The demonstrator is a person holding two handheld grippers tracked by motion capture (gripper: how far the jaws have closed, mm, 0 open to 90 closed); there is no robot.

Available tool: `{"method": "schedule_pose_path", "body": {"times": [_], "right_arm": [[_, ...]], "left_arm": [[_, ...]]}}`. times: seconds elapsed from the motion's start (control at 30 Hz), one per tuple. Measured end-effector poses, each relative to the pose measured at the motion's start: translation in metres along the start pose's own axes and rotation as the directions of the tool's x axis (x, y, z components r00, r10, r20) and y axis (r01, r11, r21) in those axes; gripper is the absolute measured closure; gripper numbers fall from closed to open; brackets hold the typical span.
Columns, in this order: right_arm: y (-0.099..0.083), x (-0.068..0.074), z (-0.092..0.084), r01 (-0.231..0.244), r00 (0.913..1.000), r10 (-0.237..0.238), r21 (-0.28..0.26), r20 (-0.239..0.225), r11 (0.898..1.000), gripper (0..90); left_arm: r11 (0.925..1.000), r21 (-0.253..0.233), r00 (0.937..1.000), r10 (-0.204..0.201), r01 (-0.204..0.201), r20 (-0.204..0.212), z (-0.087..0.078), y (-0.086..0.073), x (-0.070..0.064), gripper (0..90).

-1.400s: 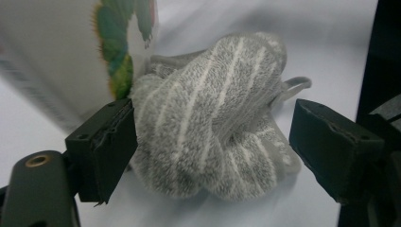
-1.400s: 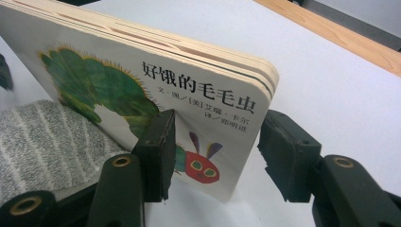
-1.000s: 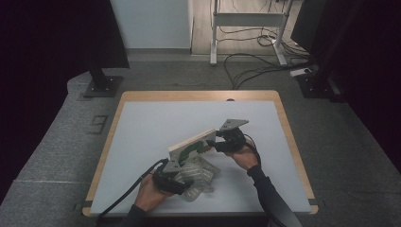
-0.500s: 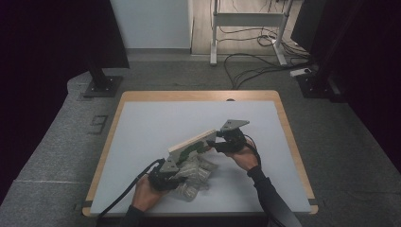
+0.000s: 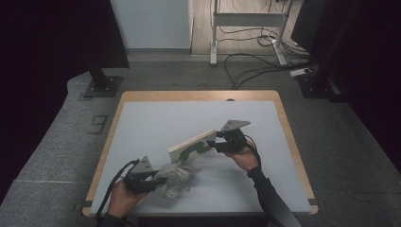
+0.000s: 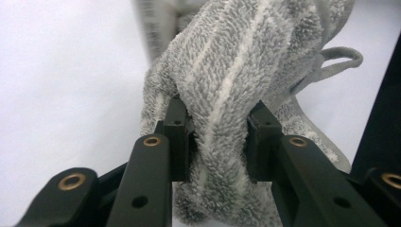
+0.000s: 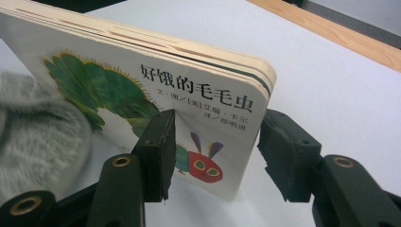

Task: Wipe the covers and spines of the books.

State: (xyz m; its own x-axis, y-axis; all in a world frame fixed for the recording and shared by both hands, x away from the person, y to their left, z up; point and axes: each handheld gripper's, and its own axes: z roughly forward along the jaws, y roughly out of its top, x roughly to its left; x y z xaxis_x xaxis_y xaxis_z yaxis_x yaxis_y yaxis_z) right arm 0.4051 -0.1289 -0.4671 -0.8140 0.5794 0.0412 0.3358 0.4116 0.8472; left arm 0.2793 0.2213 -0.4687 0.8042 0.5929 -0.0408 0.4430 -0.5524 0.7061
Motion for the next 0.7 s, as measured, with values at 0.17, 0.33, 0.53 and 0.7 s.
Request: {"method": "schedule_pose_path", "body": {"times": [0.17, 0.33, 0.53, 0.7], "right_arm": [[-0.001, 0.000, 0.001, 0.000, 1.0000, 0.000, 0.001, 0.001, 1.000, 46.3], [-0.001, 0.001, 0.001, -0.001, 1.0000, 0.001, 0.001, 0.003, 1.000, 46.6], [-0.002, 0.001, 0.000, -0.003, 1.0000, 0.003, -0.002, 0.003, 1.000, 46.9], [-0.002, 0.001, 0.000, -0.002, 1.0000, 0.002, -0.004, 0.005, 1.000, 46.9]], "left_arm": [[0.9997, -0.013, 0.9984, -0.023, 0.023, -0.051, -0.015, -0.003, 0.013, 66.3], [0.9997, 0.006, 0.9972, -0.022, 0.023, -0.071, -0.013, 0.002, 0.024, 65.7], [0.9971, 0.075, 0.9964, -0.003, 0.009, -0.085, 0.012, 0.008, 0.032, 64.3], [0.9945, 0.105, 0.9965, 0.003, 0.006, -0.083, 0.029, 0.006, 0.034, 63.7]]}}
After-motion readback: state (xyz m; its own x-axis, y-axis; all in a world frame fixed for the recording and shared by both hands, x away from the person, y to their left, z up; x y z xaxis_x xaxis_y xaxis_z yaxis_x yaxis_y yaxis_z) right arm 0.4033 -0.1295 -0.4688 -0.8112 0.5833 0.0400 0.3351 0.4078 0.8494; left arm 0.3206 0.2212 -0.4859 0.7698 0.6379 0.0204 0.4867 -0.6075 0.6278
